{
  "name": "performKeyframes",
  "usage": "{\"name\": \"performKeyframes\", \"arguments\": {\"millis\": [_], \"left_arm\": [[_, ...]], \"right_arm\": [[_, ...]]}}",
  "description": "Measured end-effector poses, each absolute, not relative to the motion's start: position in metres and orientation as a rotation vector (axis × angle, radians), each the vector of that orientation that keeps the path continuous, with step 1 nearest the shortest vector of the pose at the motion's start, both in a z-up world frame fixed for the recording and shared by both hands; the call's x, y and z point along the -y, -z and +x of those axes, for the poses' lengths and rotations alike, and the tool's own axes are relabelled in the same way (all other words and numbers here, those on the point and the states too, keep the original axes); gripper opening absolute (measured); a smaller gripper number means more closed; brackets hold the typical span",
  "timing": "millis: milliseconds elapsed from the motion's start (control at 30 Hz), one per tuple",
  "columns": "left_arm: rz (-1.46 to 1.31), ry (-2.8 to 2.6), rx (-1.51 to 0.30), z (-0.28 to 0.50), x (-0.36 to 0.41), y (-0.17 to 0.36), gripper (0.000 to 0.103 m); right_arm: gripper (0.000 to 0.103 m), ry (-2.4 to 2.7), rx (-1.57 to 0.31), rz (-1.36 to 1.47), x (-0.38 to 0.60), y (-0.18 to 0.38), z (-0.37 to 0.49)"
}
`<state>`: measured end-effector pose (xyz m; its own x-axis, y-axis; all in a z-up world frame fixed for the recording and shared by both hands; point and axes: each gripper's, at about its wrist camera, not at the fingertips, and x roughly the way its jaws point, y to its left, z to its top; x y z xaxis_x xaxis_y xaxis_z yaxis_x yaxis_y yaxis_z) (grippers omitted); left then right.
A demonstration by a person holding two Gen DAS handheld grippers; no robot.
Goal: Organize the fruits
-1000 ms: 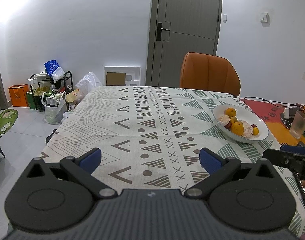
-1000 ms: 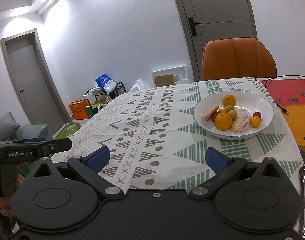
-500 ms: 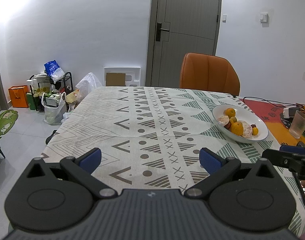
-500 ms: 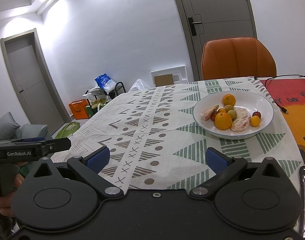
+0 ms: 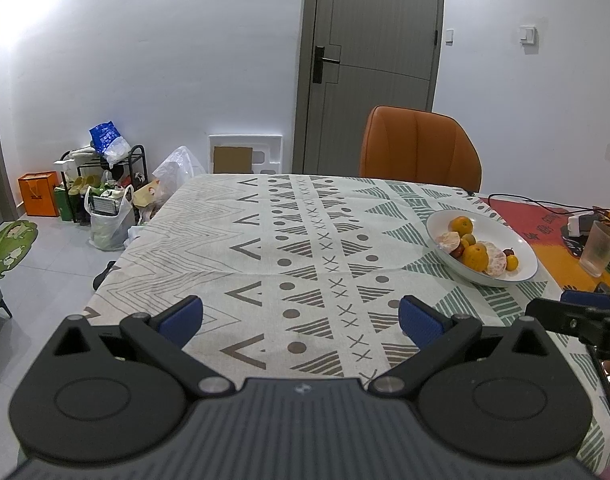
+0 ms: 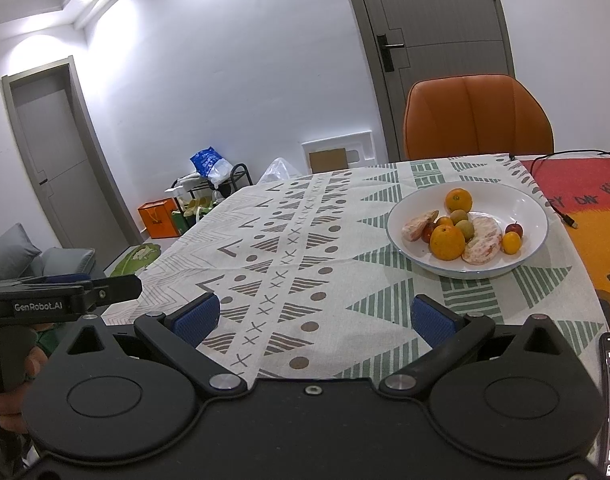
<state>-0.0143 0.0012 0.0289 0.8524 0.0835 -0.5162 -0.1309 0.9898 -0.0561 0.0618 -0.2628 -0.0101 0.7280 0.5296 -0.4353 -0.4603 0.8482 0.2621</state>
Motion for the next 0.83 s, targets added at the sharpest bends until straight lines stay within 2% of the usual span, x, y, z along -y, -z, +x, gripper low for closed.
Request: {"name": "performKeyframes", "arguments": {"millis": [833], "left_arm": [[-0.088, -0.111, -0.545, -0.0149, -0.0055, -0.0269, 0.103]], "right_arm": [[0.103, -0.548, -0.526, 0.137, 0.2636, 0.0109, 0.0620]]}}
